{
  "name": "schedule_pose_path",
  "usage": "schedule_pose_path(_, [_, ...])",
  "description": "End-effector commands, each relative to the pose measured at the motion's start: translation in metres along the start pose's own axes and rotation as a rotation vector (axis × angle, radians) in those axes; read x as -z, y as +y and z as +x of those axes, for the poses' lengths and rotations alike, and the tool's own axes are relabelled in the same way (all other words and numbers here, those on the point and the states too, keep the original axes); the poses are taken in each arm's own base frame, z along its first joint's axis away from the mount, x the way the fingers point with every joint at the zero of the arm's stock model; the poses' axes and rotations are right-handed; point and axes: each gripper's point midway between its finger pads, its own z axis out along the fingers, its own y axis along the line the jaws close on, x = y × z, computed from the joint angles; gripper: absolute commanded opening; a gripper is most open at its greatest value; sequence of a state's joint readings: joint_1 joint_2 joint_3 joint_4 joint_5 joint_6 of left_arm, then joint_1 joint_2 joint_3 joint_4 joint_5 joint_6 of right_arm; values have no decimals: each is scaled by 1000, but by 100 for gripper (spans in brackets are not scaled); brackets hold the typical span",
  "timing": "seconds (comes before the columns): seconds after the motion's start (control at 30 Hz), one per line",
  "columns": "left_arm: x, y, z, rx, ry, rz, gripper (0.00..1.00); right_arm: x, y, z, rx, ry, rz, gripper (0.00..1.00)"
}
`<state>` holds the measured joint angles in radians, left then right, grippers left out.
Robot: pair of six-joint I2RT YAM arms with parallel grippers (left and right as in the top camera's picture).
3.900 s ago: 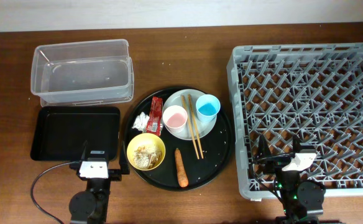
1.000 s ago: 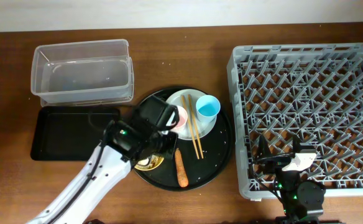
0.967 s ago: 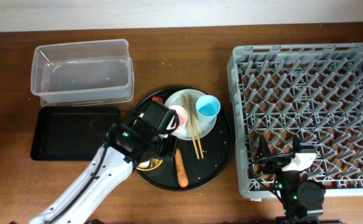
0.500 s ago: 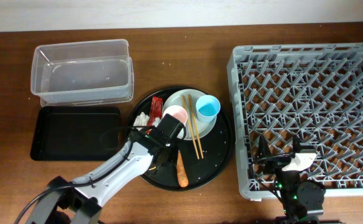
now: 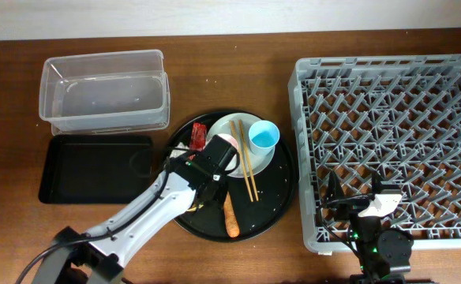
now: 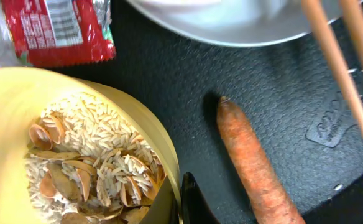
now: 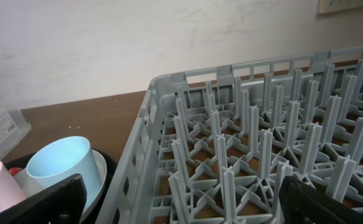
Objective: Sort waste into correct bins and load items into the dishwasher rack
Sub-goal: 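Reach the left gripper to the yellow bowl and grasp its rim, then carry the yellow bowl left and tip scraps onto the black tray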
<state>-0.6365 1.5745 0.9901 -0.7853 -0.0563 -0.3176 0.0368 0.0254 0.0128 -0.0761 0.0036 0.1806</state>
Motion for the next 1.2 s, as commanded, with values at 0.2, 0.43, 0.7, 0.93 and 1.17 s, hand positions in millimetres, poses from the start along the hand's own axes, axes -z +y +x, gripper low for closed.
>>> schedule_pose_path(0.2, [105,72,-40,-12,-371,-245,0,0,-3,3,0,3,14,98])
schedule_pose_path(0.43, [113,233,-19,620,-417,-129,0,0,-3,3,-1,3,14,98])
schedule_pose_path(0.7, [106,289,-15,765,-696,85,0,0,-3,3,-1,3,14,98])
schedule_pose_path(0.93, [73,263,-46,640,-754,524,0,0,-3,3,-1,4,14,98])
schedule_pose_path(1.17, [92,268,-36,630,-837,720,0,0,-3,3,-1,4,14,98])
